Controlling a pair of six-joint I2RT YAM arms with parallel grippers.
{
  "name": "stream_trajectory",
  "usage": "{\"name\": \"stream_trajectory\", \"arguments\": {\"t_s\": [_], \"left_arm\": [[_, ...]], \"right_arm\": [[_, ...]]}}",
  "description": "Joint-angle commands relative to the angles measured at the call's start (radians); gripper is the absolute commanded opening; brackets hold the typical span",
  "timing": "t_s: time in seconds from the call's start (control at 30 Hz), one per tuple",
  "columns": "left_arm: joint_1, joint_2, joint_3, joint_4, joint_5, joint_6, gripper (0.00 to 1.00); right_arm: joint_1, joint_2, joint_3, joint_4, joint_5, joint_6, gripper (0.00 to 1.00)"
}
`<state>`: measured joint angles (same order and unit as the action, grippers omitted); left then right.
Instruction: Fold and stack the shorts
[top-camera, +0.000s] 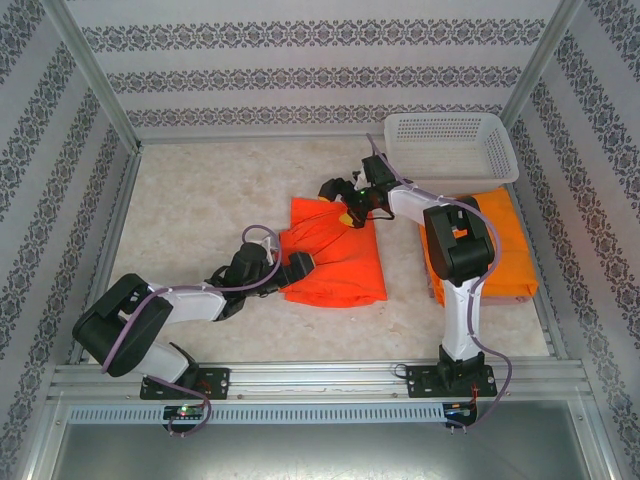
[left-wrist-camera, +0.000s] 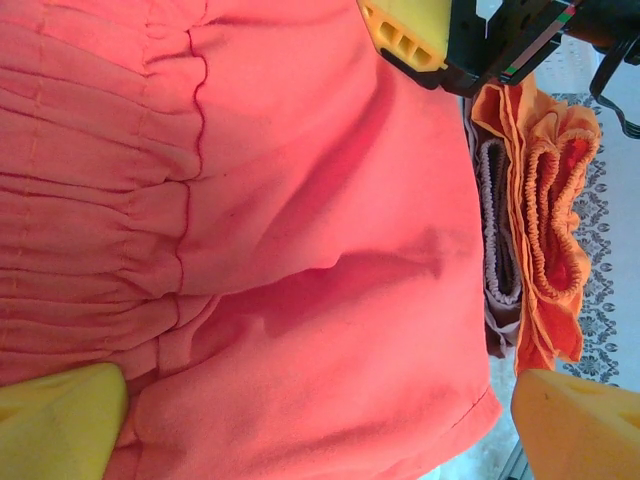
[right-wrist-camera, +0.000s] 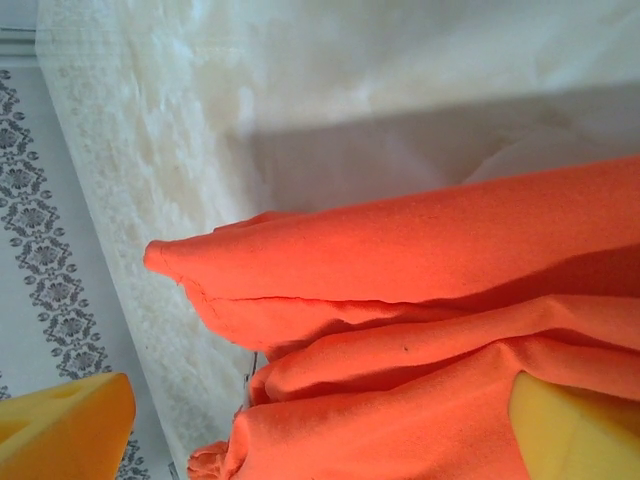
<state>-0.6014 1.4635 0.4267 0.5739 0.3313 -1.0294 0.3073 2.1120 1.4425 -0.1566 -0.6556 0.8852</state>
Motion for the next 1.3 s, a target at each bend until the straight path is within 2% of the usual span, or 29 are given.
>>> {"name": "stream_trajectory", "arguments": {"t_s": [0.0,0.17,0.23,0.33,0.4,0.6,0.73,0.87,1.07,1.27], "left_arm": [[-0.013,0.03,-0.031,-0.148,-0.029,-0.015,1.0],[-0.012,0.034,-0.025,-0.158,-0.032,-0.008,1.0],[-0.013,0.037,-0.031,-0.156,-0.034,-0.007,1.0],[-0.012,0.047,-0.04,-0.14,-0.03,-0.012,1.0],[-0.013,0.049,-0.043,-0.13,-0.027,-0.017,1.0],[-0.012,0.054,-0.036,-0.128,-0.023,-0.017,1.0],[-0.013,0.053,-0.037,-0.128,-0.028,-0.015,1.0],[-0.013,0.056,-0.037,-0.123,-0.028,-0.015,1.0],[-0.013,0.063,-0.039,-0.117,-0.028,-0.014,1.0],[-0.012,0.085,-0.037,-0.092,-0.019,-0.023,1.0]], "right_arm": [[-0.006,-0.137,0.009,-0.015,0.023,-0.092,0.97],[-0.008,-0.375,-0.077,-0.176,0.162,-0.36,0.96],[-0.011,-0.45,-0.104,-0.295,0.251,-0.497,0.96],[-0.019,-0.492,-0.104,-0.493,0.386,-0.661,0.95],[-0.034,-0.488,-0.108,-0.574,0.411,-0.719,0.92],[-0.064,-0.425,-0.189,-0.57,0.353,-0.707,0.83],[-0.055,-0.35,-0.203,-0.548,0.319,-0.681,0.74],[-0.043,-0.286,-0.211,-0.534,0.321,-0.664,0.71],[-0.021,-0.24,-0.226,-0.501,0.28,-0.632,0.58],[-0.002,-0.201,-0.222,-0.499,0.272,-0.603,0.54]]}}
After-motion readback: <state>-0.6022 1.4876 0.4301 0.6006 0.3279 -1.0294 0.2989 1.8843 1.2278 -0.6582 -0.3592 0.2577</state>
